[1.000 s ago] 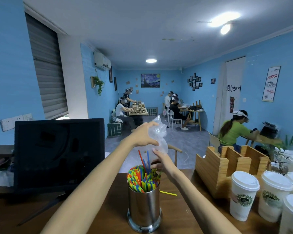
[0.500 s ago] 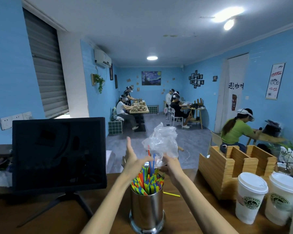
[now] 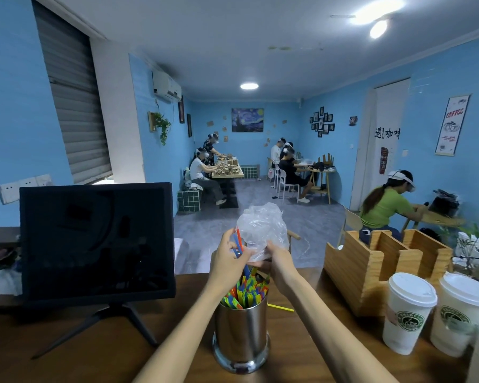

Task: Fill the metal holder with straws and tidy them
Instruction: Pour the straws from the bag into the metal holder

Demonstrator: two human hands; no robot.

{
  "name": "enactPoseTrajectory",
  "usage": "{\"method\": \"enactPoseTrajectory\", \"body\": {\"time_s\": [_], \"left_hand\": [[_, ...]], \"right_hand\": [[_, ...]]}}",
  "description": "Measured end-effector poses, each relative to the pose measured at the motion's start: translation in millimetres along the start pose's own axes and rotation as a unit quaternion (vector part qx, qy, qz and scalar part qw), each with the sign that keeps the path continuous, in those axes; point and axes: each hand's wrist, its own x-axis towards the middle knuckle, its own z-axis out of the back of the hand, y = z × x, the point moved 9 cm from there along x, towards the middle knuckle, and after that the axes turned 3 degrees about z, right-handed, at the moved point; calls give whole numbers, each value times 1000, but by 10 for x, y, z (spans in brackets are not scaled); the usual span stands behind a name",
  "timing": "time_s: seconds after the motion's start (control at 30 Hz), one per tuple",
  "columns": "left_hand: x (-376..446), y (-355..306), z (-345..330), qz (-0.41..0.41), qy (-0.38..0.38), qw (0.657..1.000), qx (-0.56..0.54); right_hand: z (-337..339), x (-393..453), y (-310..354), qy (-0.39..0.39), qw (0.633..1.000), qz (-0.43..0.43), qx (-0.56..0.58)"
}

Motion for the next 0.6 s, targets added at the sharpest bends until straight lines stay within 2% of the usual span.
{"method": "enactPoseTrajectory", "body": {"time_s": [0.17, 0.37, 0.6], "left_hand": [[-27, -2, 137, -9, -89, 995, 39], [-122, -131, 214, -3, -156, 987, 50], [-197, -196, 218, 24, -181, 979, 90]], "right_hand": [[-16, 20, -38, -5, 1000, -9, 19], [23, 17, -68, -31, 999, -7, 1], [74, -32, -64, -67, 997, 5, 25]]}}
